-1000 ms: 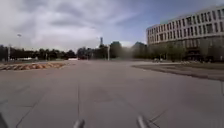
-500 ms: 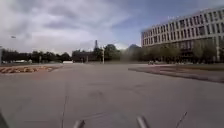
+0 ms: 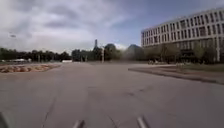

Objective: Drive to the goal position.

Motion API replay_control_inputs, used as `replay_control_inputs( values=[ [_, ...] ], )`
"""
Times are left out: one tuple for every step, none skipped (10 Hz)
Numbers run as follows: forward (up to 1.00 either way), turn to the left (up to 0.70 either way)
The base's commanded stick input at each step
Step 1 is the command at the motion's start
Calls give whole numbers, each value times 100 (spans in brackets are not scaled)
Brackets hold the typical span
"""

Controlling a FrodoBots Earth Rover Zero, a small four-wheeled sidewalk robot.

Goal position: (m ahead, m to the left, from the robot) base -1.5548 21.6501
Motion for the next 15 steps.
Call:
replay_control_inputs(
  values=[
    [100, 19],
    [100, 0],
    [100, 0],
    [100, 0],
    [100, 0],
    [100, 0],
    [100, 0],
    [100, 0],
    [100, 0],
    [100, 0],
    [100, 0],
    [100, 0],
    [100, 0],
    [100, 0],
    [100, 0]
  ],
)
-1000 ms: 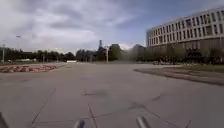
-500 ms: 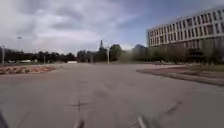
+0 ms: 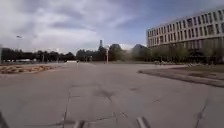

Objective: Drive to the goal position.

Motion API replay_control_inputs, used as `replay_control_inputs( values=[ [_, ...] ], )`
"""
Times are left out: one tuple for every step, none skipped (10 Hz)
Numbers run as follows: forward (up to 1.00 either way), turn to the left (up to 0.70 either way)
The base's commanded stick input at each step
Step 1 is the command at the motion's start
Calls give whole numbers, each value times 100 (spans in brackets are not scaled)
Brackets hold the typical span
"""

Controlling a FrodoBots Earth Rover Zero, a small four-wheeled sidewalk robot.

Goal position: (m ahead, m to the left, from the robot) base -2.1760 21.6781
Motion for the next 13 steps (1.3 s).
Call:
replay_control_inputs(
  values=[
    [100, 0],
    [100, 0],
    [100, 0],
    [100, 0],
    [100, 0],
    [100, 0],
    [100, 0],
    [100, 0],
    [100, 0],
    [100, 0],
    [100, 0],
    [100, 0],
    [100, 0]
  ],
)
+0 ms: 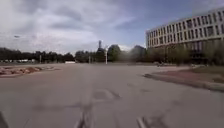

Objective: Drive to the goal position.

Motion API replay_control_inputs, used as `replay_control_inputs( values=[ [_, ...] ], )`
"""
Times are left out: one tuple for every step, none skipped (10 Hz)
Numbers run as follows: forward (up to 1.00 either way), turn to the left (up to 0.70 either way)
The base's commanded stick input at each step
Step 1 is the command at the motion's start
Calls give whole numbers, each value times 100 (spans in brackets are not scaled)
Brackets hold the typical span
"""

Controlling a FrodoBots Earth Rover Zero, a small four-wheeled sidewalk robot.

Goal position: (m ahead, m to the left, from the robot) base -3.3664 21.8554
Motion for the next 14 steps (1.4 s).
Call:
replay_control_inputs(
  values=[
    [100, 0],
    [100, 0],
    [100, 0],
    [89, 0],
    [12, 0],
    [0, 0],
    [0, 0],
    [0, 0],
    [0, 0],
    [0, 0],
    [0, 0],
    [0, 0],
    [0, 0],
    [0, 0]
  ],
)
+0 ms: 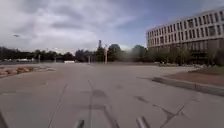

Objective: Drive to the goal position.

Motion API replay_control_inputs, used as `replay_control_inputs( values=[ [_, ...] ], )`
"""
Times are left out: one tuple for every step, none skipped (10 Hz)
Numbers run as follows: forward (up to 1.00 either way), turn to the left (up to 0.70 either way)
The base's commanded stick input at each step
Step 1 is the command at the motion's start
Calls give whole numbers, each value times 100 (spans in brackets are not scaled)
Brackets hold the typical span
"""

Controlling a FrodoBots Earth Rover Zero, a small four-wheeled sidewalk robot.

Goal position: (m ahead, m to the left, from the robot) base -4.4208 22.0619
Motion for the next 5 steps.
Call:
replay_control_inputs(
  values=[
    [0, -11],
    [0, -43],
    [0, -45],
    [0, -45],
    [0, -45]
  ],
)
